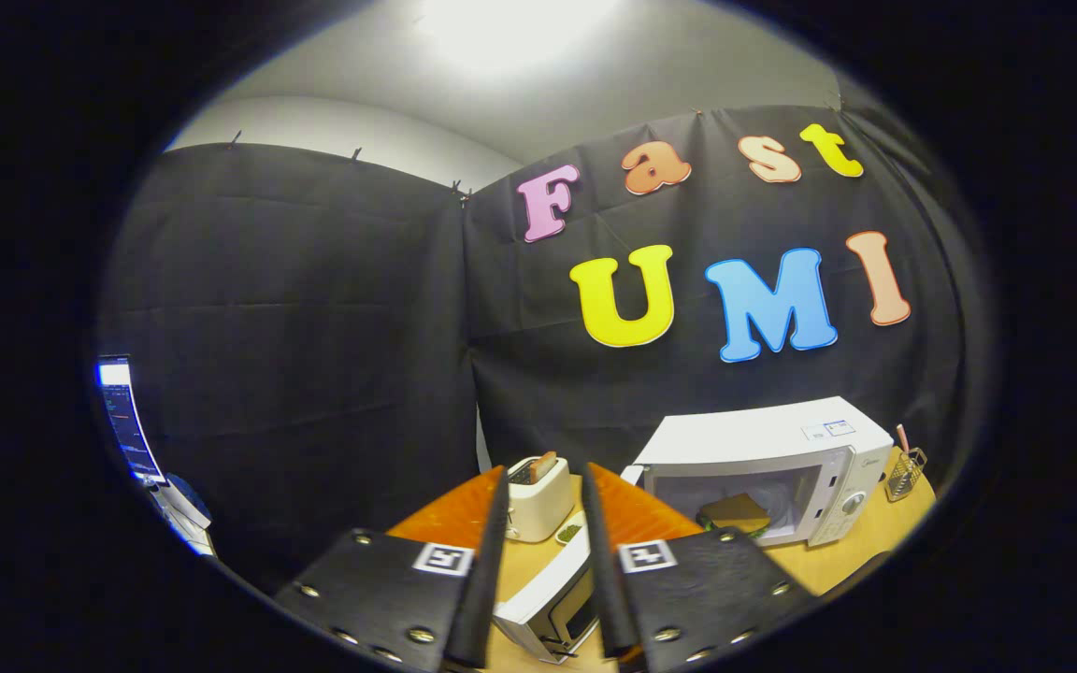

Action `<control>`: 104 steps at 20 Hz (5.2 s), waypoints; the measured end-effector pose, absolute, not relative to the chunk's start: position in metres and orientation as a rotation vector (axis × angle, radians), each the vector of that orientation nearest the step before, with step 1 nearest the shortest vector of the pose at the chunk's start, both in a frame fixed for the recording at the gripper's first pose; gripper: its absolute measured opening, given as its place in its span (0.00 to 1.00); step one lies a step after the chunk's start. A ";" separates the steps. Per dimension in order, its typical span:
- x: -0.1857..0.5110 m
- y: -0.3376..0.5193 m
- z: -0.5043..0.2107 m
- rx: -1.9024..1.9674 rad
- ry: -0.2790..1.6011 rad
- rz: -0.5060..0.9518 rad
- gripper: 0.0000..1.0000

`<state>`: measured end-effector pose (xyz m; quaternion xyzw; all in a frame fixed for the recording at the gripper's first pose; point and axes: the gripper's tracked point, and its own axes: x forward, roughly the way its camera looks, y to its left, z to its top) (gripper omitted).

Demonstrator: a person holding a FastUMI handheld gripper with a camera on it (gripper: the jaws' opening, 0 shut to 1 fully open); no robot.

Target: Open the microwave, put the food inside, and close the microwave door.

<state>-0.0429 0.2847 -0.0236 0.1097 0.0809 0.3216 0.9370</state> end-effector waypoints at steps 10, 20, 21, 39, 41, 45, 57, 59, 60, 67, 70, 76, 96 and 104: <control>-0.075 0.366 -0.050 0.201 0.247 0.879 0.01; -0.112 0.405 -0.123 0.149 0.433 1.007 0.01; -0.115 0.407 -0.132 0.139 0.452 1.013 0.01; -0.115 0.371 -0.203 0.054 0.604 0.924 0.00; -0.113 0.362 -0.204 0.048 0.611 0.914 0.00; -0.109 0.344 -0.204 0.052 0.630 0.889 0.00; -0.089 0.284 -0.212 0.041 0.645 0.777 0.00; -0.083 0.274 -0.213 0.044 0.646 0.757 0.00; -0.080 0.269 -0.213 0.043 0.647 0.747 0.00; -0.050 0.231 -0.213 0.042 0.642 0.664 0.00; -0.035 0.215 -0.215 0.041 0.645 0.629 0.00; -0.006 0.182 -0.226 0.043 0.662 0.565 0.00; 0.114 0.102 -0.271 0.087 0.675 0.349 0.00; 0.154 0.092 -0.273 0.082 0.647 0.271 0.00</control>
